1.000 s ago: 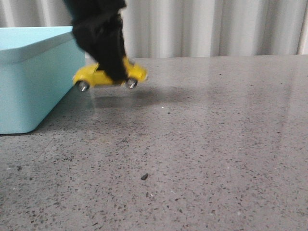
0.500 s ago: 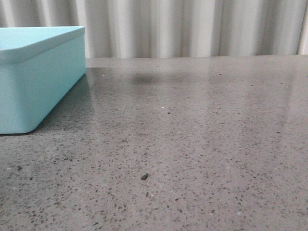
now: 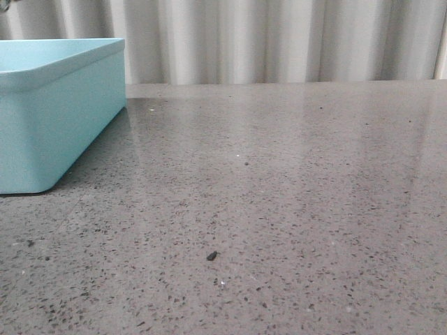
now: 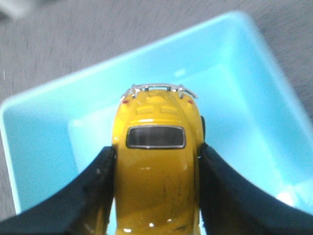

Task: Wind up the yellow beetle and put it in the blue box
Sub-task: 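Carry the beetle with the left gripper over the blue box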

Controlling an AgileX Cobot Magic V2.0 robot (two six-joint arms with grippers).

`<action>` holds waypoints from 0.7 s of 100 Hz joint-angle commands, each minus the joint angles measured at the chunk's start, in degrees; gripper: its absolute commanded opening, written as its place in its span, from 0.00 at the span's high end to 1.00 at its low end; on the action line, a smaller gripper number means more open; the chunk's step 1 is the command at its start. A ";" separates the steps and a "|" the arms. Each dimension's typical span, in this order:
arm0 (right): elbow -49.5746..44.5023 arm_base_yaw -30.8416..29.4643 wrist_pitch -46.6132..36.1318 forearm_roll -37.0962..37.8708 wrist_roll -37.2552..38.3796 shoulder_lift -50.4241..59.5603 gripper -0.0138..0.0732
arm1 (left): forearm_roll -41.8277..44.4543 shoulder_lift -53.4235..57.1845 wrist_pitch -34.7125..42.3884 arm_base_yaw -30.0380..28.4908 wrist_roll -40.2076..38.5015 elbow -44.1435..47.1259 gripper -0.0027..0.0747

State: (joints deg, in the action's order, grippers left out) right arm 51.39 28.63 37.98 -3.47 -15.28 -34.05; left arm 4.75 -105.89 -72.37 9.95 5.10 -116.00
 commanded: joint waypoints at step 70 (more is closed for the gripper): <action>1.32 0.02 -3.75 -0.12 -0.50 -0.02 0.89 | -0.52 0.72 0.18 -2.79 -2.79 19.00 0.73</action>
State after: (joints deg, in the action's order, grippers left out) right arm 51.39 28.63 37.98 -3.47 -15.28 -34.05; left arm 4.28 -107.72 -71.19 7.23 2.94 -95.70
